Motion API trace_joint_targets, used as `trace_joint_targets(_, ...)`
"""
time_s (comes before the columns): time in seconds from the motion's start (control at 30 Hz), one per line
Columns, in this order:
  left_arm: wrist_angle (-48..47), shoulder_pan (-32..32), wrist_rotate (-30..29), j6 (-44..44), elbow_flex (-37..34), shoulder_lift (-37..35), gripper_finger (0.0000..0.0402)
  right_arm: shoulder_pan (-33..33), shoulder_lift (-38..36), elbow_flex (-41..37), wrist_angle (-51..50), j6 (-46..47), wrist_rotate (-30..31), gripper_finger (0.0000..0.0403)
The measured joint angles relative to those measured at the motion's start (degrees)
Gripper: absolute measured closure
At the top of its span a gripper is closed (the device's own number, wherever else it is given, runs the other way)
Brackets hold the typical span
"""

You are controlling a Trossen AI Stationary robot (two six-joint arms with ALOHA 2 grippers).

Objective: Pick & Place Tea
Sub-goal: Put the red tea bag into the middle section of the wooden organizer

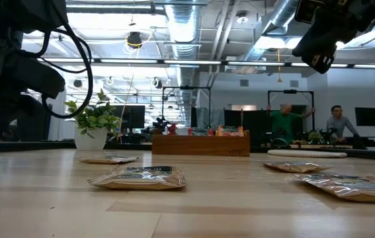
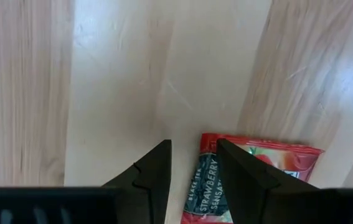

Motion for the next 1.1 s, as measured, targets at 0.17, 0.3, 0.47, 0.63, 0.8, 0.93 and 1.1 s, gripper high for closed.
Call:
trace_joint_targets(0.17,1.23,0.0,-0.04,0.03,-0.47,0.0,0.0282,0.02,0.0,0.0,0.0,0.0,0.0,0.0397)
trace_joint_targets(0.3,3.16,0.01,1.08,-1.01,-2.15,-0.23,0.0283,0.01,0.0,0.0,0.0,0.0,0.0,0.0397)
trace_joint_targets(0.47,3.3,0.02,1.24,-1.81,-2.58,-0.2,0.0298,0.02,0.0,0.0,0.0,-0.02,0.0,0.0397)
trace_joint_targets(0.63,3.33,0.04,1.27,-1.98,-2.62,-0.16,0.0324,0.02,0.0,0.0,0.01,-0.02,0.0,0.0397)
trace_joint_targets(0.8,3.42,0.04,1.22,-1.99,-2.69,-0.13,0.0352,0.02,0.0,0.0,0.0,-0.02,0.0,0.0397)
trace_joint_targets(0.93,3.48,0.04,1.16,-2.67,-2.69,-0.11,0.037,0.02,0.0,0.0,0.0,-0.02,0.0,0.0397)
trace_joint_targets(1.1,3.25,0.04,0.91,-3.54,-2.15,0.0,0.039,0.02,0.0,0.0,0.0,-0.02,0.02,0.0397)
